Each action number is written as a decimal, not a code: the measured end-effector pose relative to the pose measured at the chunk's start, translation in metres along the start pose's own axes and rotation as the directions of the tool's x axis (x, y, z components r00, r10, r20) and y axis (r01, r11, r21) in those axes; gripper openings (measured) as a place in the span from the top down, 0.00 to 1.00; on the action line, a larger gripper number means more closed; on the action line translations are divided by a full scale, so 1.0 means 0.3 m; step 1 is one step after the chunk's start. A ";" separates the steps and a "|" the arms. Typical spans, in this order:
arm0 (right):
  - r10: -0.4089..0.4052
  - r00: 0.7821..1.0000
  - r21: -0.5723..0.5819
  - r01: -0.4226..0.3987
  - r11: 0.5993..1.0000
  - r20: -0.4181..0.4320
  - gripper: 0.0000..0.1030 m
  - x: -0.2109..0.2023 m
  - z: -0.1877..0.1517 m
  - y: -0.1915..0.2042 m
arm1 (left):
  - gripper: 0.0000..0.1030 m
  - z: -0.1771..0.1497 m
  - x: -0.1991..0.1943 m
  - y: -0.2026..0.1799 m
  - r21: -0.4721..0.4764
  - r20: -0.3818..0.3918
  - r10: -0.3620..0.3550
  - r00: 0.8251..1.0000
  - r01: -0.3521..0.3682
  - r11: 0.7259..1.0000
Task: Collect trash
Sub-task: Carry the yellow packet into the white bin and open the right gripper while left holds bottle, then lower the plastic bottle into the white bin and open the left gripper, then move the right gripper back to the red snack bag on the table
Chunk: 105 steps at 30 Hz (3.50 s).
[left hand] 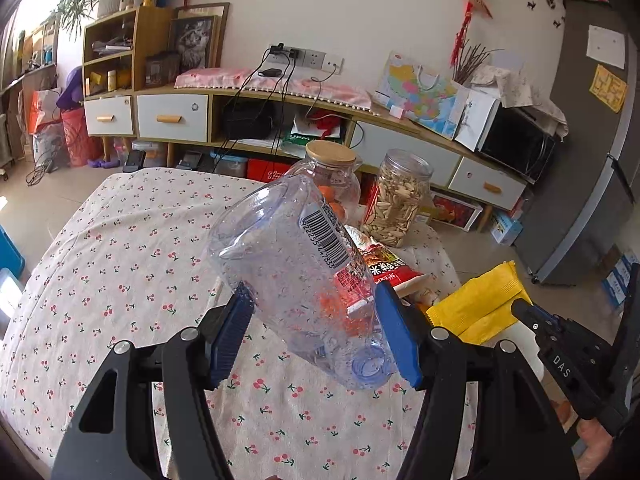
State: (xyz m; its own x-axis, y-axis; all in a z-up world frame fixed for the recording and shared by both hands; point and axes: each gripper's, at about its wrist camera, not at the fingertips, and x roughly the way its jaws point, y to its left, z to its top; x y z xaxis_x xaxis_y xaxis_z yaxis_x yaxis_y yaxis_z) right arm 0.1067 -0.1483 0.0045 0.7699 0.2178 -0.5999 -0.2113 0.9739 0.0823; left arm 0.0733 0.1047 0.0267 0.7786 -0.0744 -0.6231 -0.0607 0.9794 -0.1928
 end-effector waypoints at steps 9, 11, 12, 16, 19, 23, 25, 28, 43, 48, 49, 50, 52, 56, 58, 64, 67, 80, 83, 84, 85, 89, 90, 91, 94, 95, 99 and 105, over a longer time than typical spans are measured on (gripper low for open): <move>-0.056 0.998 0.037 0.055 0.998 0.035 0.97 -0.045 0.007 -0.109 | 0.40 -0.007 0.015 -0.060 0.020 0.011 -0.022 1.000 0.021 1.000; -0.071 0.997 0.049 0.068 0.996 0.041 0.97 -0.056 0.007 -0.138 | 0.40 -0.007 0.020 -0.081 0.026 0.011 -0.029 1.000 0.029 0.999; -0.077 0.996 0.057 0.074 0.996 0.044 0.97 -0.061 0.008 -0.155 | 0.40 -0.005 0.024 -0.092 0.029 0.010 -0.033 0.999 0.033 0.999; -0.112 0.992 0.084 0.106 0.991 0.061 0.97 -0.094 0.011 -0.229 | 0.40 -0.005 0.037 -0.137 0.034 0.007 -0.055 0.998 0.055 0.998; -0.143 0.988 0.111 0.135 0.985 0.066 0.97 -0.113 0.012 -0.285 | 0.40 -0.007 0.044 -0.184 0.045 0.005 -0.072 0.997 0.072 0.996; -0.191 0.980 0.151 0.181 0.972 0.055 0.97 -0.125 0.006 -0.381 | 0.40 -0.008 0.055 -0.267 0.084 0.009 -0.090 0.996 0.089 0.992; -0.223 0.974 0.164 0.213 0.963 0.048 0.97 -0.128 0.001 -0.426 | 0.40 -0.009 0.061 -0.308 0.101 0.010 -0.102 0.995 0.101 0.990; -0.261 0.965 0.193 0.252 0.948 0.024 0.97 -0.125 -0.011 -0.504 | 0.40 -0.013 0.075 -0.372 0.120 0.007 -0.122 0.993 0.120 0.986; -0.374 0.925 0.360 0.374 0.855 -0.071 0.44 -0.163 -0.077 -0.817 | 0.40 -0.024 0.169 -0.744 0.175 -0.050 -0.249 0.967 0.254 0.951; -0.424 0.905 0.438 0.398 0.806 -0.043 0.32 -0.239 -0.084 -0.900 | 0.40 -0.018 0.183 -0.869 0.186 -0.060 -0.286 0.956 0.292 0.938; -0.436 0.899 0.454 0.405 0.794 -0.038 0.28 -0.253 -0.086 -0.916 | 0.40 -0.018 0.185 -0.892 0.189 -0.063 -0.292 0.954 0.298 0.936; -0.451 0.892 0.471 0.412 0.780 -0.033 0.25 -0.271 -0.090 -0.930 | 0.40 -0.019 0.187 -0.915 0.194 -0.066 -0.296 0.953 0.303 0.933; -0.477 0.879 0.502 0.423 0.754 -0.024 0.17 -0.307 -0.095 -0.960 | 0.40 -0.023 0.194 -0.963 0.206 -0.069 -0.302 0.951 0.310 0.928; -0.515 0.857 0.547 0.442 0.712 -0.021 0.12 -0.365 -0.105 -1.017 | 0.39 -0.032 0.213 -1.050 0.228 -0.083 -0.310 0.947 0.321 0.919; -0.536 0.844 0.560 0.456 0.692 -0.026 0.10 -0.386 -0.112 -1.040 | 0.39 -0.037 0.226 -1.096 0.245 -0.086 -0.308 0.947 0.320 0.915; -0.567 0.823 0.603 0.472 0.643 -0.039 0.07 -0.437 -0.146 -1.112 | 0.39 -0.066 0.265 -1.225 0.297 -0.105 -0.304 0.947 0.322 0.899; -0.568 0.821 0.626 0.471 0.622 -0.054 0.07 -0.449 -0.162 -1.143 | 0.39 -0.087 0.291 -1.274 0.317 -0.118 -0.299 0.947 0.321 0.892; -0.584 0.809 0.626 0.490 0.607 -0.066 0.07 -0.479 -0.187 -1.178 | 0.21 -0.176 0.418 -1.392 0.365 -0.214 -0.243 0.946 0.309 0.878; -0.590 0.805 0.618 0.498 0.609 -0.067 0.07 -0.479 -0.185 -1.175 | 0.15 -0.186 0.410 -1.388 0.377 -0.212 -0.233 0.949 0.299 0.876; -0.590 0.804 0.613 0.500 0.611 -0.067 0.07 -0.480 -0.183 -1.172 | 0.14 -0.188 0.408 -1.383 0.379 -0.208 -0.227 0.951 0.293 0.878; -0.592 0.803 0.608 0.503 0.614 -0.067 0.07 -0.477 -0.179 -1.165 | 0.14 -0.190 0.406 -1.377 0.379 -0.207 -0.223 0.953 0.288 0.880; -0.601 0.795 0.570 0.529 0.629 -0.075 0.07 -0.460 -0.170 -1.136 | 0.12 -0.189 0.395 -1.340 0.380 -0.186 -0.184 0.965 0.243 0.892; -0.600 0.796 0.558 0.534 0.635 -0.079 0.07 -0.452 -0.164 -1.131 | 0.12 -0.187 0.392 -1.327 0.379 -0.181 -0.175 0.968 0.233 0.896; -0.598 0.797 0.544 0.539 0.643 -0.084 0.07 -0.442 -0.161 -1.120 | 0.12 -0.187 0.389 -1.312 0.377 -0.178 -0.166 0.970 0.223 0.899; -0.591 0.801 0.494 0.553 0.671 -0.094 0.07 -0.409 -0.152 -1.075 | 0.12 -0.180 0.384 -1.258 0.365 -0.170 -0.131 0.977 0.186 0.912; -0.589 0.803 0.475 0.556 0.682 -0.094 0.07 -0.397 -0.148 -1.057 | 0.12 -0.177 0.381 -1.236 0.358 -0.168 -0.124 0.978 0.177 0.917; -0.585 0.806 0.389 0.569 0.725 -0.089 0.07 -0.354 -0.127 -0.968 | 0.12 -0.157 0.370 -1.152 0.340 -0.154 -0.079 0.985 0.128 0.932; -0.543 0.835 0.298 0.542 0.786 -0.087 0.07 -0.282 -0.109 -0.840 | 0.12 -0.117 0.348 -1.009 0.296 -0.136 -0.030 0.990 0.069 0.953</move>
State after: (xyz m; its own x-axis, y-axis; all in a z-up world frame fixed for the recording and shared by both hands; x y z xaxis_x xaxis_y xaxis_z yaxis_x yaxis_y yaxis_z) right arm 0.0751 -0.4141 0.0086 0.7055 -0.3523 -0.6149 0.4304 0.9023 -0.0232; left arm 0.1512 -0.2060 -0.0066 0.6882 -0.1283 -0.7141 0.1809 0.9835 -0.0023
